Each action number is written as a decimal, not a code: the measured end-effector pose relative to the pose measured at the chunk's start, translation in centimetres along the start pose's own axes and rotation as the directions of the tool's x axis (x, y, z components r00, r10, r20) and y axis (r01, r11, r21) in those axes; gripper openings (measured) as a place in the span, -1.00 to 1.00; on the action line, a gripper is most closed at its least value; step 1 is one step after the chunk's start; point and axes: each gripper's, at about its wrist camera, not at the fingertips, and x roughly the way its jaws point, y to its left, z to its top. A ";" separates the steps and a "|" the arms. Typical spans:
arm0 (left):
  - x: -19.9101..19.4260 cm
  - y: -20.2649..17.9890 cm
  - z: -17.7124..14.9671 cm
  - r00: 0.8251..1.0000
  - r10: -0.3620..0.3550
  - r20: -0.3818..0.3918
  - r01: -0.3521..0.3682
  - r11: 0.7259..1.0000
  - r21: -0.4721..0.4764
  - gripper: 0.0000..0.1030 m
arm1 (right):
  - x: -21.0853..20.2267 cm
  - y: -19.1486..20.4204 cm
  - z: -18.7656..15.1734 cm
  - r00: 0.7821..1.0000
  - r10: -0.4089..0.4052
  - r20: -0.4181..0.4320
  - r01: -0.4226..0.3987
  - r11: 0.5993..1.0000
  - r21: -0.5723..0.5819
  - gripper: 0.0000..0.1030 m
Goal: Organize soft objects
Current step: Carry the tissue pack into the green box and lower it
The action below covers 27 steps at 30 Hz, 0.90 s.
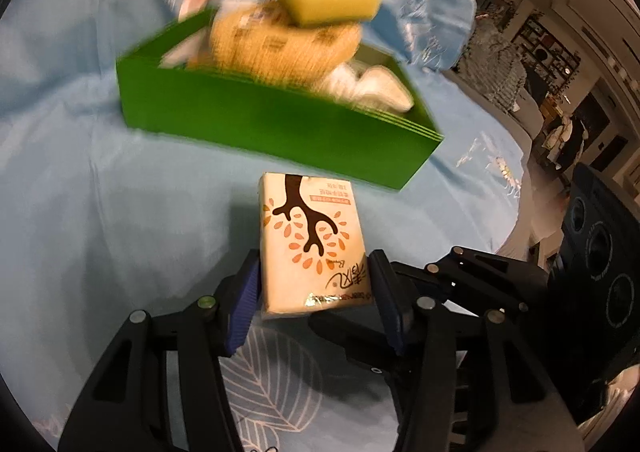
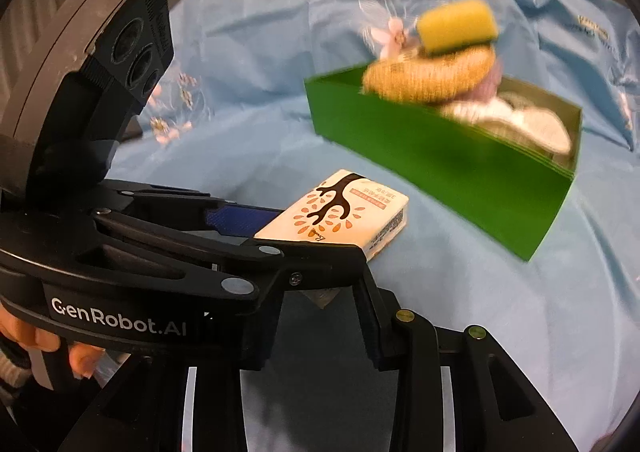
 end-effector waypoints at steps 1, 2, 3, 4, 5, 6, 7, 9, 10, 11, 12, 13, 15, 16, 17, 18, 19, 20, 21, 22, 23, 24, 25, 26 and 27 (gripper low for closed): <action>-0.7 -0.5 0.5 1.000 0.001 0.026 -0.002 1.000 0.015 -0.01 | -0.5 0.0 0.4 1.000 -0.003 0.018 0.003 1.000 -0.003 -0.27; -1.1 -0.8 1.1 0.999 0.000 0.044 -0.001 1.000 0.022 -0.01 | -1.3 0.0 1.1 0.999 -0.008 0.044 0.009 1.000 -0.009 -0.27; -1.5 -1.2 1.8 0.998 -0.002 0.060 0.000 0.999 0.032 0.00 | -1.8 -0.1 1.6 0.998 -0.012 0.060 0.013 1.000 -0.013 -0.27; -1.8 -1.6 2.8 0.997 -0.004 0.071 0.000 0.999 0.048 0.00 | -2.5 -0.4 2.3 0.996 -0.020 0.084 0.022 1.000 -0.019 -0.27; -2.0 -2.0 3.9 0.997 -0.005 0.079 0.000 0.998 0.064 0.01 | -2.9 -0.6 2.9 0.995 -0.028 0.097 0.031 0.999 -0.023 -0.27; -1.9 -2.3 4.7 0.997 -0.005 0.083 -0.001 0.997 0.072 0.01 | -3.3 -1.1 3.7 0.993 -0.038 0.115 0.041 0.999 -0.028 -0.27; -1.9 -2.7 5.8 0.996 -0.004 0.088 -0.003 0.996 0.085 0.00 | -3.7 -1.5 4.3 0.990 -0.044 0.132 0.048 0.998 -0.027 -0.27; -1.3 -3.6 7.8 0.995 -0.004 0.097 -0.006 0.994 0.106 0.01 | -4.2 -2.9 5.8 0.986 -0.063 0.157 0.067 0.997 -0.023 -0.27; -0.8 -4.0 8.9 0.995 -0.002 0.099 -0.009 0.993 0.114 0.01 | -4.3 -3.5 6.3 0.984 -0.071 0.162 0.075 0.997 -0.019 -0.27; -0.2 -4.4 10.0 0.995 0.000 0.096 -0.011 0.993 0.120 0.01 | -4.4 -4.6 7.2 0.983 -0.079 0.164 0.082 0.997 -0.008 -0.27; 0.4 -4.7 10.8 0.996 0.003 0.094 -0.014 0.993 0.120 0.00 | -4.5 -5.1 7.7 0.983 -0.085 0.163 0.086 0.996 0.000 -0.27; 1.1 -4.8 11.6 0.996 0.007 0.088 -0.018 0.993 0.119 0.00 | -4.4 -6.0 8.3 0.983 -0.086 0.160 0.086 0.996 0.010 -0.27; 2.1 -5.1 12.9 0.997 0.021 0.076 -0.030 0.993 0.115 0.00 | -4.0 -7.4 9.3 0.985 -0.087 0.147 0.083 0.996 0.031 -0.27; 2.7 -5.3 13.5 0.997 0.034 0.071 -0.042 0.992 0.118 0.00 | -3.7 -8.2 9.7 0.987 -0.084 0.138 0.078 0.996 0.042 -0.27; 3.2 -5.4 14.1 0.997 0.049 0.066 -0.057 0.991 0.124 0.00 | -3.6 -8.8 10.0 0.988 -0.082 0.133 0.076 0.996 0.051 -0.27; 3.7 -5.5 14.6 0.996 0.067 0.061 -0.075 0.989 0.131 0.02 | -3.3 -9.4 10.4 0.990 -0.076 0.123 0.068 0.996 0.063 -0.27; 4.0 -5.5 15.0 0.995 0.078 0.059 -0.085 0.987 0.135 0.04 | -3.0 -10.0 10.7 0.991 -0.074 0.115 0.066 0.995 0.074 -0.27; 4.3 -5.6 15.3 0.994 0.090 0.058 -0.098 0.985 0.139 0.04 | -2.8 -10.3 10.9 0.991 -0.078 0.112 0.069 0.995 0.079 -0.27; 4.7 -5.6 15.6 0.992 0.109 0.055 -0.116 0.983 0.141 0.05 | -2.5 -10.7 11.1 0.992 -0.076 0.101 0.068 0.994 0.083 -0.27; 4.8 -5.7 15.8 0.991 0.119 0.055 -0.125 0.983 0.137 0.11 | -2.2 -11.0 11.2 0.993 -0.076 0.086 0.068 0.994 0.089 -0.27; 4.9 -5.7 15.9 0.990 0.129 0.058 -0.136 0.982 0.132 0.24 | -1.8 -11.2 11.3 0.995 -0.077 0.070 0.071 0.993 0.091 -0.27; 4.8 -5.6 15.8 0.988 0.141 0.064 -0.148 0.981 0.128 0.34 | -1.6 -11.4 11.3 0.995 -0.083 0.054 0.078 0.993 0.092 -0.27; 4.6 -5.6 15.8 0.985 0.153 0.073 -0.162 0.979 0.126 0.50 | -1.5 -11.5 11.3 0.995 -0.095 0.038 0.091 0.992 0.091 -0.26; 4.5 -5.6 15.8 0.983 0.166 0.079 -0.175 0.976 0.127 0.56 | -1.4 -11.5 11.3 0.994 -0.109 0.020 0.107 0.990 0.088 -0.26; 4.2 -5.6 15.7 0.980 0.179 0.086 -0.189 0.973 0.129 0.59 | -1.4 -11.7 11.2 0.993 -0.115 0.012 0.114 0.989 0.092 -0.25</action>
